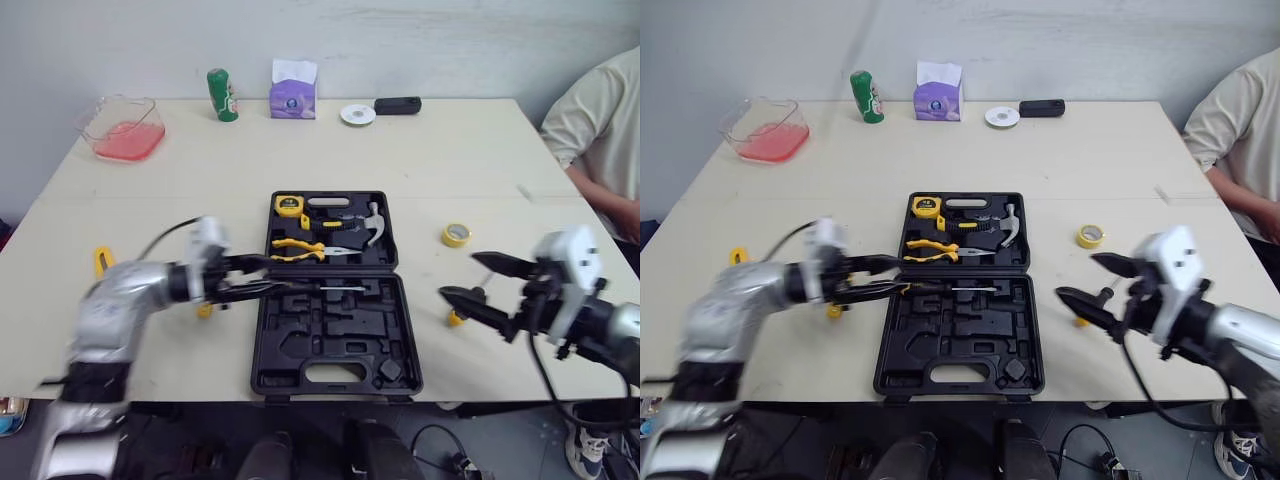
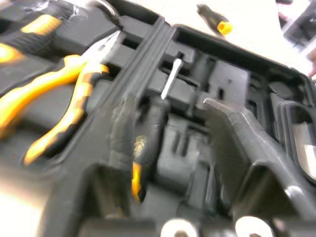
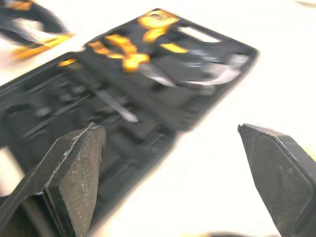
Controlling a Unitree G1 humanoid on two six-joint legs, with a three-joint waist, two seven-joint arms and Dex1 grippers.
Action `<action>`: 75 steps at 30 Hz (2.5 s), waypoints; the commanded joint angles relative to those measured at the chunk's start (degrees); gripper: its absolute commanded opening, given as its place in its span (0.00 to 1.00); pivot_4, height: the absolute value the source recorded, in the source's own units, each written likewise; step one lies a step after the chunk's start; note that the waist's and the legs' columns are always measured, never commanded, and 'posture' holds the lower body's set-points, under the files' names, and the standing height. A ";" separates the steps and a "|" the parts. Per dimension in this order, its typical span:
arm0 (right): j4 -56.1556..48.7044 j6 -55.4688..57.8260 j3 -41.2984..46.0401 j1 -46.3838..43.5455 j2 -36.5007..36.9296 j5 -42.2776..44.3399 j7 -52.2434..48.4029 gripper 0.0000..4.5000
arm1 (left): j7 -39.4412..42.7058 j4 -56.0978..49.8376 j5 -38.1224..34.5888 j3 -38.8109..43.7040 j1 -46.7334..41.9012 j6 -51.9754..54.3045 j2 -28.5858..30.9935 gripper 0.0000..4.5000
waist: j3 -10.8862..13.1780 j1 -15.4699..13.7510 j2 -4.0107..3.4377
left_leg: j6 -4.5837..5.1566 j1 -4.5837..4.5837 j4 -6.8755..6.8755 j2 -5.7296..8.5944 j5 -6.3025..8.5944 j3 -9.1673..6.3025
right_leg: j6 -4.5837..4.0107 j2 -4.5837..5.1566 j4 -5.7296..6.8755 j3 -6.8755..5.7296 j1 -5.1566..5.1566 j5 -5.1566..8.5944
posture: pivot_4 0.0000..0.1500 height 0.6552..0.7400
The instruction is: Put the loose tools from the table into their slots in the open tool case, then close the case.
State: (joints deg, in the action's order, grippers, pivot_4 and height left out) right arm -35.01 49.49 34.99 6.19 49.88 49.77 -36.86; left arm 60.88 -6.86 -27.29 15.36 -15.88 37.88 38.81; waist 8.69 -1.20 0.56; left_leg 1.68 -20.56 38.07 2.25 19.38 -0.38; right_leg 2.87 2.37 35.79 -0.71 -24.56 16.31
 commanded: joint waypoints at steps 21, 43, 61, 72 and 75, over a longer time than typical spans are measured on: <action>15.74 -6.08 15.40 13.97 1.81 -13.98 -8.42 1.00 | -10.27 12.88 -1.32 35.40 29.47 -4.25 11.36 0.99 | 0.62 -0.25 0.03 | 0.31 0.43 -0.87 -0.42 -0.05 0.88 | -0.10 0.65 -0.72 -0.15 0.53 0.13 | 1.00 1.00; -18.76 21.01 -6.81 -1.67 -39.00 -2.23 55.96 1.00 | 5.59 -15.62 -22.18 -12.17 -18.86 9.56 9.31 0.99 | 0.62 2.24 0.07 | -0.76 -0.56 -0.95 -1.47 -1.11 2.15 | 0.17 0.98 -0.15 -0.02 -0.07 0.21 | 1.00 1.00; -4.59 9.46 -19.55 -3.93 -44.68 -20.59 56.67 0.94 | 12.29 -0.11 -10.35 -23.08 -31.47 -2.27 -2.95 1.00 | 0.57 2.79 0.22 | -0.64 -0.61 -0.74 -1.51 -1.23 2.19 | 0.38 0.72 0.17 0.13 -0.06 0.21 | 1.00 1.00; -9.86 9.24 -10.79 -3.20 -50.61 -22.11 59.66 0.24 | 13.33 1.98 -8.20 -23.63 -32.98 -3.44 -5.50 1.00 | 0.56 2.56 0.23 | -0.58 -0.64 -0.70 -1.50 -1.19 2.17 | 0.41 0.78 0.17 0.11 -0.04 0.20 | 1.00 1.00; -12.18 9.12 -9.87 -2.44 -43.50 -18.48 50.43 0.24 | 13.46 2.68 -7.57 -23.44 -32.67 -3.77 -5.67 1.00 | 0.57 2.64 0.23 | -0.54 -0.64 -0.71 -1.50 -1.17 2.18 | 0.41 0.77 0.17 0.11 -0.06 0.19 | 1.00 1.00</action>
State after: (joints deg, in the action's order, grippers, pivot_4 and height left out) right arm -42.95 59.04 23.71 3.78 3.62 29.30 17.77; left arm 73.95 -3.61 -35.26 -8.52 -47.65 34.94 33.24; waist 9.26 1.44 0.78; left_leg 1.18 -21.20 37.36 0.74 18.24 1.82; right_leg 3.28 3.14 35.97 -0.59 -24.62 16.50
